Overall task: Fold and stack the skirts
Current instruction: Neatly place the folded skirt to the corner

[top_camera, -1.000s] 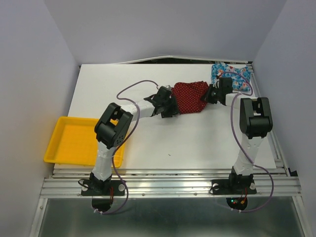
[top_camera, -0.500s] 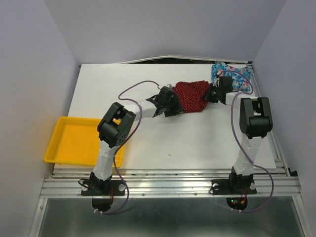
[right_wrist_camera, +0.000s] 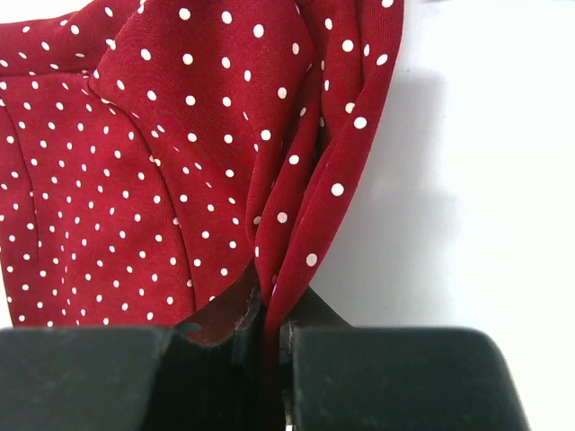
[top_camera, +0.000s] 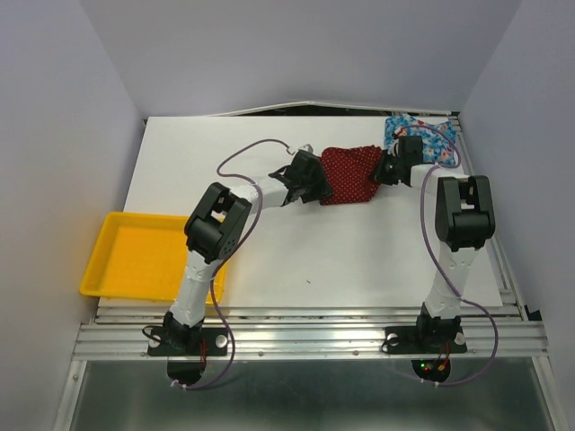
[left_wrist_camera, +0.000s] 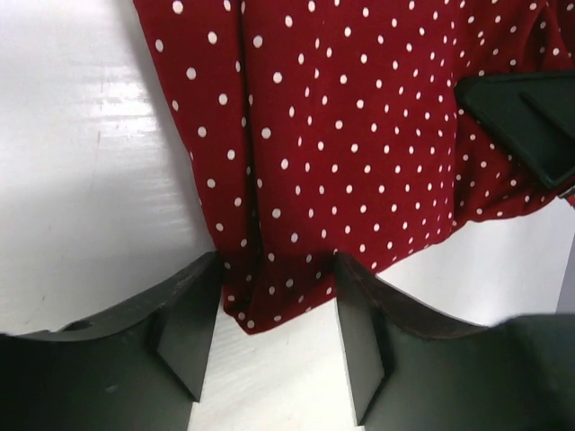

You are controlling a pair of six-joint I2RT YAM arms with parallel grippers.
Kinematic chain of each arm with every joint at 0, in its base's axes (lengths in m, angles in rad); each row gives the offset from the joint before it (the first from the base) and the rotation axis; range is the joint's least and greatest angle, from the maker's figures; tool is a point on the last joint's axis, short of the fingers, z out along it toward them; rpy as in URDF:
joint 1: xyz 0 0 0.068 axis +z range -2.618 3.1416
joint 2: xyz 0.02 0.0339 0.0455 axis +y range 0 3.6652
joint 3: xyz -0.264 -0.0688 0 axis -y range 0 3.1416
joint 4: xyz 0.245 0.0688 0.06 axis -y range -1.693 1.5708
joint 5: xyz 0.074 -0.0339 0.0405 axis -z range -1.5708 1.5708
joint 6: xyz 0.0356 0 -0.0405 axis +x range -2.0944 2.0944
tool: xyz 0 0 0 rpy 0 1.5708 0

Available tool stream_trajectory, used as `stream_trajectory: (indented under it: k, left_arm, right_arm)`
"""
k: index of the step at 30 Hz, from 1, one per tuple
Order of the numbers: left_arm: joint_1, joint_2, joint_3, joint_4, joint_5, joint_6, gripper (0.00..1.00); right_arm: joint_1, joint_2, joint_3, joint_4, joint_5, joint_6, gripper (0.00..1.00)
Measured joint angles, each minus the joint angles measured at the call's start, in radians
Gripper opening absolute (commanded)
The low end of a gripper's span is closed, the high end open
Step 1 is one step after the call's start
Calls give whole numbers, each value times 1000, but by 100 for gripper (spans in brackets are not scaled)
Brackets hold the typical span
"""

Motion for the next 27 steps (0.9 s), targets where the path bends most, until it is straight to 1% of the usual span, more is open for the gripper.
stream_trajectory:
  k: [1,2,3,4,8,11,12,18,23,24,25,27]
  left_arm:
    - [2,8,10,2,0,2,30]
    - [2,19,18,-2,-2,6,17]
    - [2,29,26,-2,3,12,6]
    - [2,41,31,3,8,3,0]
    - [8,101,119,-3,53,39,0]
    - [7,177,248,-26,65,71,0]
    - [6,220,317,-29,63,85,0]
    - [6,351,513,-8,82,139,0]
    - [8,429,607,47,109,151,0]
    - [9,442,615,68,119,150,1]
    - [14,449,617,87,129,148,10]
    - [19,459,619,113,140,141,23]
  right_arm:
    - [2,0,2,-2,3,-3,1]
    - [4,0,3,-3,5,-8,1]
    - [6,0,5,-5,8,-10,1]
    - [7,1,11,-11,13,-15,1]
    - [8,15,56,-25,52,-52,1]
    - [9,17,84,-10,111,-103,1]
    - [9,17,90,5,132,-127,1]
    - [9,17,121,80,238,-255,1]
    - [9,42,178,137,291,-322,1]
    - [9,52,194,146,299,-330,1]
    - [9,68,215,153,308,-338,1]
    - [11,103,249,170,325,-351,1]
